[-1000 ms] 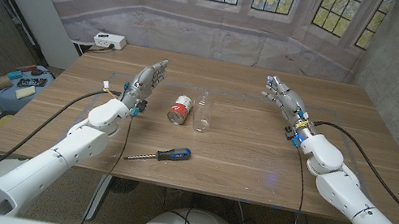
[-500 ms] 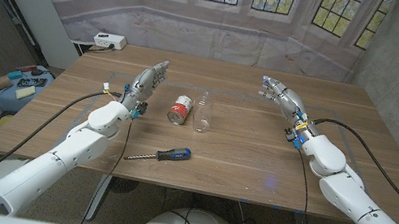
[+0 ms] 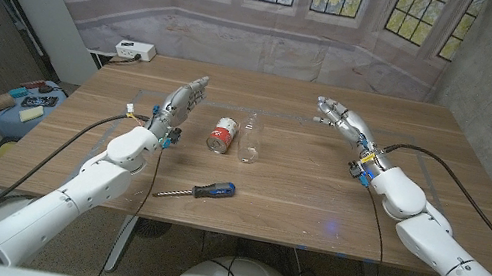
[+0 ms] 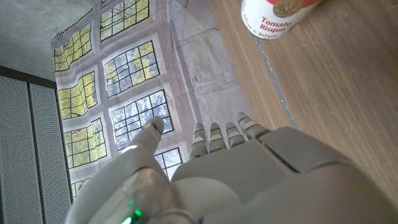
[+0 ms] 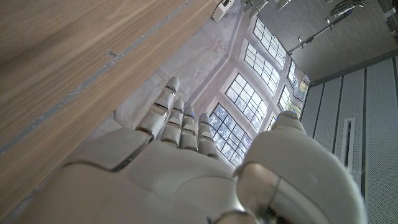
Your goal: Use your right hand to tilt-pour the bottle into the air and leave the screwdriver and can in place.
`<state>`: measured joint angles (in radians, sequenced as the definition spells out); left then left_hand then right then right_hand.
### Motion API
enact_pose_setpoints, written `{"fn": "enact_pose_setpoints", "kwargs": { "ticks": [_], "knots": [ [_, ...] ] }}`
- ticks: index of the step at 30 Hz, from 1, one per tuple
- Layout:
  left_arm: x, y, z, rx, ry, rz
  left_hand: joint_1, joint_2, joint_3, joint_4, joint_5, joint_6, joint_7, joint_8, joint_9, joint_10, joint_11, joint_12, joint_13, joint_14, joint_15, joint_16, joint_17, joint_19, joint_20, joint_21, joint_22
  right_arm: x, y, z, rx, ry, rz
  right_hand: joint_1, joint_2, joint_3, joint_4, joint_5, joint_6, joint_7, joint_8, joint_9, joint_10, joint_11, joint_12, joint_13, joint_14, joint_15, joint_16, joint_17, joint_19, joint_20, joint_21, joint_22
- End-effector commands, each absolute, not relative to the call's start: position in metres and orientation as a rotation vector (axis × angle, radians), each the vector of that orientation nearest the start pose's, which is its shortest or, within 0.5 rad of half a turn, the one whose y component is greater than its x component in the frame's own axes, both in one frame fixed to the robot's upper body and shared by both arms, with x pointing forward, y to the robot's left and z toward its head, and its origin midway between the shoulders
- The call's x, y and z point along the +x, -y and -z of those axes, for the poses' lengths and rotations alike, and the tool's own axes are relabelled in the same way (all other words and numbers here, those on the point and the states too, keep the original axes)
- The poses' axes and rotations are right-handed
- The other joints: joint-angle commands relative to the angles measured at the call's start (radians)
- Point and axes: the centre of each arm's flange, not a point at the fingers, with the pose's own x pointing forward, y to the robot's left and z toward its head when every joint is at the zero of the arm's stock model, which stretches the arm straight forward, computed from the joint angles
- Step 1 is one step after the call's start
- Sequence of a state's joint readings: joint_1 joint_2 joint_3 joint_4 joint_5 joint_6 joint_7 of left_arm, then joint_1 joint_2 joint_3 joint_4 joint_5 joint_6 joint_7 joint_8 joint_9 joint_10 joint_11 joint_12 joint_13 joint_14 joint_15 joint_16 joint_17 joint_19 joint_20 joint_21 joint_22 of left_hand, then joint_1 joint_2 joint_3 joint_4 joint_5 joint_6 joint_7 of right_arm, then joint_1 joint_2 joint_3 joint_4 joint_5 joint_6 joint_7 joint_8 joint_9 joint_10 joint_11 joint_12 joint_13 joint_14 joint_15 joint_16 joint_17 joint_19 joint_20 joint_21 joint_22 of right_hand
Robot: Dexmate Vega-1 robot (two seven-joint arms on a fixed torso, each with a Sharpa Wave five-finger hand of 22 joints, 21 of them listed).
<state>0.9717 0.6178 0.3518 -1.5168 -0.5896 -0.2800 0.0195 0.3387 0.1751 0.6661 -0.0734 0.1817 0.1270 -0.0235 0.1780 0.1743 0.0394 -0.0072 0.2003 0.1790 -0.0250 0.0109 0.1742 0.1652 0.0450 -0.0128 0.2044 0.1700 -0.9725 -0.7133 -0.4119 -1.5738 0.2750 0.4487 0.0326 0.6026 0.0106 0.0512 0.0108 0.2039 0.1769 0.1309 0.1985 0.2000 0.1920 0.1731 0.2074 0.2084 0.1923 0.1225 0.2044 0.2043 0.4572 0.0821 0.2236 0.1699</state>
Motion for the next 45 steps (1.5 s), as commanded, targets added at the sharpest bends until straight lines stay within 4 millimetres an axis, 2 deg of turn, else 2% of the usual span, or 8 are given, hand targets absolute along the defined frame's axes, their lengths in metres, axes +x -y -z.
{"fn": "enact_pose_setpoints", "kwargs": {
  "ticks": [1, 6, 12, 17, 20, 33, 45],
  "knots": [
    [0.604, -0.29, 0.038, 0.063, 0.628, 0.211, 0.011, 0.003, 0.001, -0.005, 0.006, 0.005, 0.0, 0.008, 0.005, 0.008, 0.001, 0.001, 0.004, 0.005, 0.006, 0.007, 0.003, 0.013, -0.002, -0.003, 0.005, 0.57, 0.231, 0.021, -0.57, 0.829, -0.413, -0.006, -0.024, -0.006, -0.005, 0.008, 0.014, 0.065, 0.006, 0.0, 0.015, 0.017, 0.009, 0.001, 0.005, 0.015, 0.003, -0.002, 0.013, -0.002, -0.004, 0.001],
    [0.604, -0.293, 0.039, 0.057, 0.627, 0.204, 0.013, 0.004, -0.002, -0.004, 0.005, 0.005, 0.0, 0.008, 0.005, 0.011, 0.005, 0.002, 0.004, 0.026, 0.011, 0.014, 0.004, 0.014, -0.001, -0.003, 0.005, 0.57, 0.223, 0.021, -0.579, 0.836, -0.416, -0.007, -0.031, -0.01, -0.008, 0.01, 0.024, 0.073, 0.009, 0.001, 0.024, 0.022, 0.011, 0.001, 0.002, 0.029, 0.0, -0.005, 0.017, 0.004, -0.007, 0.0],
    [0.604, -0.296, 0.039, 0.057, 0.625, 0.206, 0.014, 0.004, -0.006, -0.004, 0.005, 0.005, 0.0, 0.007, 0.006, 0.013, 0.005, 0.003, 0.004, 0.047, 0.02, 0.02, 0.005, 0.016, -0.001, -0.003, 0.005, 0.57, 0.216, 0.021, -0.589, 0.833, -0.41, -0.008, -0.033, -0.012, -0.011, 0.014, 0.025, 0.075, 0.009, 0.001, 0.043, 0.023, 0.016, 0.001, 0.031, 0.03, 0.01, -0.006, 0.02, 0.015, -0.012, 0.0],
    [0.604, -0.298, 0.039, 0.057, 0.626, 0.21, 0.016, 0.003, -0.007, -0.006, 0.005, 0.006, 0.003, 0.008, 0.006, 0.014, 0.004, 0.003, 0.004, 0.058, 0.023, 0.021, 0.004, 0.018, 0.001, -0.003, 0.005, 0.568, 0.21, 0.022, -0.597, 0.841, -0.404, -0.005, -0.03, -0.011, -0.014, 0.019, 0.026, 0.076, 0.008, -0.001, 0.056, 0.016, 0.019, 0.001, 0.056, 0.016, 0.018, -0.005, 0.026, 0.015, -0.014, -0.001],
    [0.602, -0.299, 0.04, 0.054, 0.627, 0.21, 0.017, 0.003, -0.007, -0.007, 0.005, 0.007, 0.002, 0.008, 0.006, 0.014, 0.005, 0.003, 0.004, 0.063, 0.025, 0.022, 0.004, 0.018, 0.001, -0.003, 0.005, 0.566, 0.207, 0.023, -0.597, 0.841, -0.406, -0.005, -0.028, -0.011, -0.018, 0.023, 0.033, 0.074, 0.009, -0.002, 0.068, 0.009, 0.018, 0.0, 0.112, -0.007, 0.036, -0.004, 0.015, 0.005, -0.024, -0.001],
    [0.591, -0.306, 0.048, 0.06, 0.63, 0.209, 0.023, 0.003, -0.009, -0.01, 0.006, 0.005, 0.001, 0.007, 0.006, 0.018, 0.005, 0.004, 0.004, 0.071, 0.027, 0.019, 0.003, 0.019, 0.001, -0.003, 0.005, 0.556, 0.189, 0.035, -0.606, 0.87, -0.465, 0.006, -0.039, -0.013, -0.032, 0.027, 0.032, 0.076, 0.007, -0.002, 0.055, 0.016, 0.008, 0.002, 0.086, 0.002, 0.018, -0.007, -0.002, 0.001, -0.033, 0.0],
    [0.584, -0.312, 0.047, 0.074, 0.643, 0.204, 0.026, 0.003, -0.011, -0.012, 0.006, 0.004, 0.003, 0.006, 0.006, 0.018, 0.006, 0.003, 0.004, 0.071, 0.028, 0.015, 0.003, 0.019, 0.002, -0.004, 0.005, 0.556, 0.174, 0.043, -0.632, 0.875, -0.521, 0.012, -0.054, -0.019, -0.045, 0.042, -0.015, 0.075, -0.008, 0.0, 0.008, 0.02, -0.008, 0.008, 0.039, 0.011, -0.004, -0.007, -0.03, 0.001, -0.039, 0.001]
  ]
}}
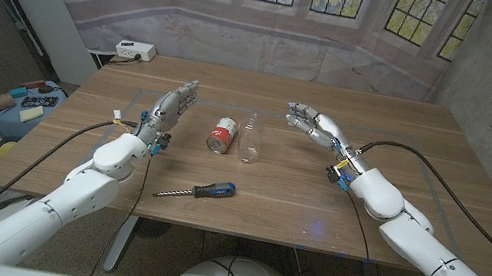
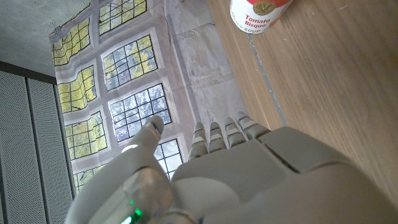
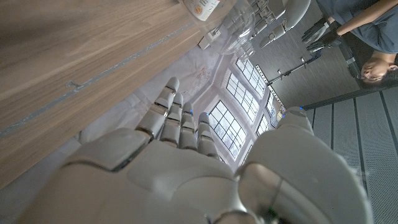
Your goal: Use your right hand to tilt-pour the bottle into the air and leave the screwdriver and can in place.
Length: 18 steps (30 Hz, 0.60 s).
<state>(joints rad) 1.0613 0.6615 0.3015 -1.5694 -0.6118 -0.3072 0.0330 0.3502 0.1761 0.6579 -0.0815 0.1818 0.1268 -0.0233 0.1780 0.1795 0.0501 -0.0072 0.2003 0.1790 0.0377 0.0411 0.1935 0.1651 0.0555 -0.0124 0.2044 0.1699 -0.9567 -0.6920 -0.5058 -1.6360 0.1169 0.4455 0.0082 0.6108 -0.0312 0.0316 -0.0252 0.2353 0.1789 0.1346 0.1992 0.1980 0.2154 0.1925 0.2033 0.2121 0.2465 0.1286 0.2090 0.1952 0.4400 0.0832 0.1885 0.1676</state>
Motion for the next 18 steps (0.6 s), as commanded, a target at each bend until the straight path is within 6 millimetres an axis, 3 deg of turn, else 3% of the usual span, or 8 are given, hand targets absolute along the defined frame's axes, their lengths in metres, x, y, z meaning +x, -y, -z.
{"fn": "enact_pose_setpoints", "kwargs": {
  "ticks": [1, 18],
  "knots": [
    [0.584, -0.311, 0.047, 0.076, 0.645, 0.203, 0.015, 0.002, -0.003, -0.004, 0.006, 0.004, 0.003, 0.006, 0.001, 0.007, 0.007, 0.003, 0.004, 0.009, -0.002, -0.004, 0.003, 0.008, 0.001, -0.004, 0.005, 0.557, 0.173, 0.044, -0.63, 0.875, -0.523, 0.004, -0.013, 0.0, -0.01, 0.012, -0.022, 0.071, -0.009, 0.002, -0.019, 0.0, -0.005, 0.005, -0.018, 0.004, -0.01, 0.002, -0.017, 0.001, -0.005, 0.004],
    [0.581, -0.309, 0.041, 0.089, 0.654, 0.205, 0.018, 0.002, -0.006, -0.006, 0.006, 0.004, 0.004, 0.006, 0.001, 0.009, 0.006, 0.003, 0.004, 0.011, -0.002, -0.007, 0.003, 0.008, 0.001, -0.005, 0.005, 0.568, 0.164, 0.048, -0.676, 0.894, -0.566, 0.034, -0.021, 0.004, -0.036, 0.046, -0.096, 0.072, -0.017, 0.003, -0.081, 0.007, -0.014, 0.012, -0.078, 0.016, -0.022, 0.003, -0.063, 0.004, -0.008, 0.004]
  ]
}}
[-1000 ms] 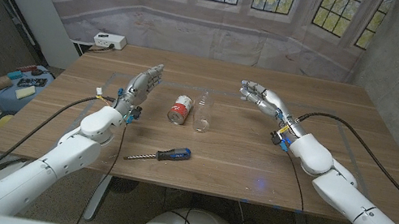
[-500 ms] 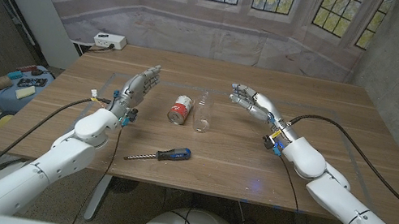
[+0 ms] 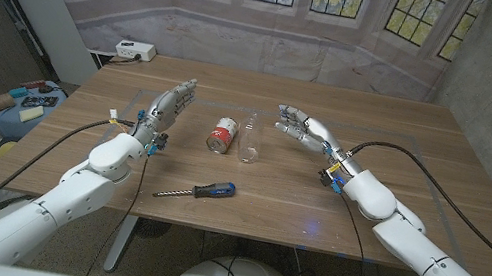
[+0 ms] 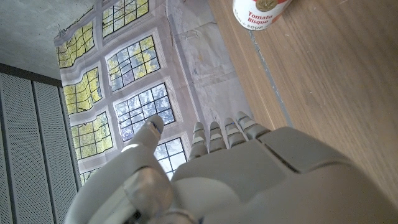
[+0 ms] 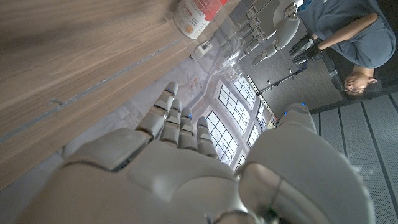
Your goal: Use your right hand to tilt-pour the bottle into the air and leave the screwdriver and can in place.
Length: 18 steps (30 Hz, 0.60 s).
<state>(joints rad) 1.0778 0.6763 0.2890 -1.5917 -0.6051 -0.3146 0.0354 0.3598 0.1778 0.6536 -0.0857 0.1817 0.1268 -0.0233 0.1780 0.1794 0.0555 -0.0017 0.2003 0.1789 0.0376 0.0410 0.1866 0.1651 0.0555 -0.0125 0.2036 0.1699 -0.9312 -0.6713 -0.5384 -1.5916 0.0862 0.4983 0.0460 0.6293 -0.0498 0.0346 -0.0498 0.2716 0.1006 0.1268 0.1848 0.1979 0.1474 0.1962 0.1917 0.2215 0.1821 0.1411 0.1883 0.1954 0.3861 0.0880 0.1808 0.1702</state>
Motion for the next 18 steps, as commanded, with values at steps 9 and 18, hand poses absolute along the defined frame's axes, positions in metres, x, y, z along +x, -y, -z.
{"fn": "enact_pose_setpoints", "kwargs": {
  "ticks": [9, 18],
  "knots": [
    [0.577, -0.309, 0.043, 0.09, 0.654, 0.206, 0.01, 0.0, -0.003, -0.002, 0.006, 0.004, 0.003, 0.006, 0.001, 0.005, 0.004, 0.003, 0.005, 0.013, -0.001, -0.001, 0.003, 0.008, 0.001, -0.004, 0.005, 0.573, 0.153, 0.052, -0.691, 0.891, -0.596, 0.064, 0.005, 0.02, -0.041, 0.022, -0.062, 0.08, -0.001, 0.004, -0.05, 0.01, -0.002, 0.007, -0.05, 0.007, -0.003, 0.003, -0.035, -0.002, 0.001, 0.001],
    [0.574, -0.31, 0.045, 0.09, 0.655, 0.198, 0.012, 0.001, -0.005, -0.003, 0.006, 0.005, 0.005, 0.007, 0.001, 0.007, 0.003, 0.003, 0.005, 0.015, -0.002, -0.002, 0.003, 0.008, 0.001, -0.004, 0.005, 0.582, 0.146, 0.05, -0.724, 0.905, -0.609, 0.095, -0.003, 0.029, -0.065, 0.026, -0.107, 0.081, -0.002, 0.004, -0.09, 0.009, -0.003, 0.012, -0.088, 0.006, -0.003, 0.005, -0.066, -0.012, 0.0, 0.002]
  ]
}}
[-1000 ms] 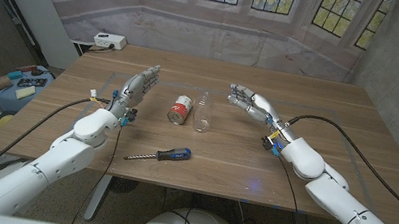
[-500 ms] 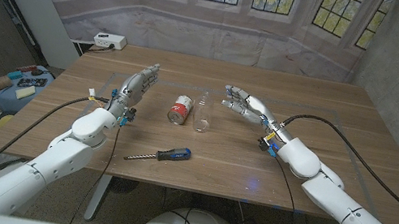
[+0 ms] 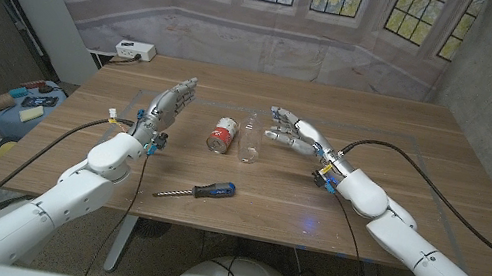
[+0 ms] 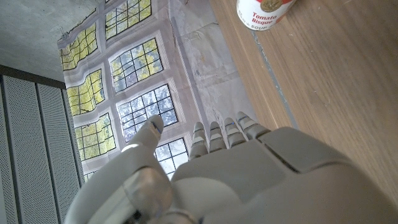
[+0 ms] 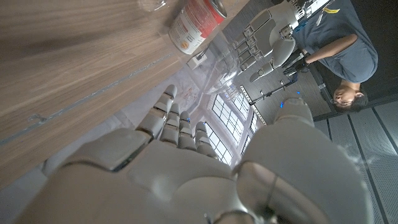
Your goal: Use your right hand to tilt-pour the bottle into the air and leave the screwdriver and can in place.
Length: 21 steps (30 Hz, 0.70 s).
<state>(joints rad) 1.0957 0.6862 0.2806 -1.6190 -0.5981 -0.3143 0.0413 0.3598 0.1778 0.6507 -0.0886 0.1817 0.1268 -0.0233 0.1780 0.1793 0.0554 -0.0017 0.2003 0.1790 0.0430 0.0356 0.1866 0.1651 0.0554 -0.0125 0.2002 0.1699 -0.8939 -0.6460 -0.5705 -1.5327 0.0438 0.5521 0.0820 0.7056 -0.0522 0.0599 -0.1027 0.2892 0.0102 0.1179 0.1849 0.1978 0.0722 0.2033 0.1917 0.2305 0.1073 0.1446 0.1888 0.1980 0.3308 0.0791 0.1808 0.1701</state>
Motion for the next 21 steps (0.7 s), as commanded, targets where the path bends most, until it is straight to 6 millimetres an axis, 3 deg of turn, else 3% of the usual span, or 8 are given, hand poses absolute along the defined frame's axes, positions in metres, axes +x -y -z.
{"fn": "enact_pose_setpoints", "kwargs": {
  "ticks": [1, 12, 17, 21],
  "knots": [
    [0.573, -0.31, 0.045, 0.091, 0.654, 0.199, 0.013, 0.001, -0.003, 0.0, 0.006, 0.006, 0.006, 0.007, 0.001, 0.007, 0.002, 0.003, 0.005, 0.01, 0.004, -0.002, 0.003, 0.008, 0.002, -0.001, 0.005, 0.583, 0.146, 0.05, -0.726, 0.908, -0.606, 0.021, -0.002, 0.005, -0.014, 0.01, -0.023, 0.09, -0.001, 0.005, -0.022, 0.0, -0.003, 0.004, -0.022, 0.002, -0.004, 0.003, -0.014, -0.003, 0.0, 0.002],
    [0.573, -0.307, 0.044, 0.091, 0.655, 0.204, 0.015, 0.001, -0.005, -0.001, 0.006, 0.009, 0.008, 0.008, 0.001, 0.013, 0.011, 0.004, 0.005, 0.02, 0.006, 0.0, 0.003, 0.009, 0.001, -0.001, 0.005, 0.592, 0.14, 0.048, -0.75, 0.936, -0.595, 0.029, -0.001, 0.009, -0.02, 0.012, -0.035, 0.09, 0.002, 0.006, -0.032, -0.008, 0.002, 0.008, -0.04, -0.001, -0.003, 0.005, -0.045, 0.001, -0.005, 0.002],
    [0.571, -0.308, 0.045, 0.087, 0.652, 0.2, 0.017, 0.001, -0.006, -0.001, 0.006, 0.009, 0.008, 0.008, 0.001, 0.016, 0.003, 0.005, 0.005, 0.024, 0.005, 0.0, 0.003, 0.009, 0.002, -0.001, 0.005, 0.595, 0.136, 0.048, -0.752, 0.94, -0.604, 0.031, -0.001, 0.01, -0.021, 0.014, -0.036, 0.09, 0.005, 0.007, -0.034, -0.011, 0.004, 0.01, -0.047, -0.002, -0.002, 0.007, -0.058, 0.007, -0.006, 0.002],
    [0.57, -0.309, 0.045, 0.088, 0.651, 0.195, 0.018, 0.001, -0.007, -0.002, 0.006, 0.009, 0.008, 0.008, 0.002, 0.018, 0.007, 0.005, 0.005, 0.026, 0.006, 0.0, 0.003, 0.009, 0.003, -0.001, 0.005, 0.597, 0.132, 0.049, -0.752, 0.935, -0.616, 0.033, -0.002, 0.011, -0.023, 0.015, -0.043, 0.09, 0.007, 0.008, -0.04, -0.011, 0.007, 0.013, -0.057, -0.002, 0.0, 0.008, -0.076, -0.006, -0.006, 0.002]
  ]
}}
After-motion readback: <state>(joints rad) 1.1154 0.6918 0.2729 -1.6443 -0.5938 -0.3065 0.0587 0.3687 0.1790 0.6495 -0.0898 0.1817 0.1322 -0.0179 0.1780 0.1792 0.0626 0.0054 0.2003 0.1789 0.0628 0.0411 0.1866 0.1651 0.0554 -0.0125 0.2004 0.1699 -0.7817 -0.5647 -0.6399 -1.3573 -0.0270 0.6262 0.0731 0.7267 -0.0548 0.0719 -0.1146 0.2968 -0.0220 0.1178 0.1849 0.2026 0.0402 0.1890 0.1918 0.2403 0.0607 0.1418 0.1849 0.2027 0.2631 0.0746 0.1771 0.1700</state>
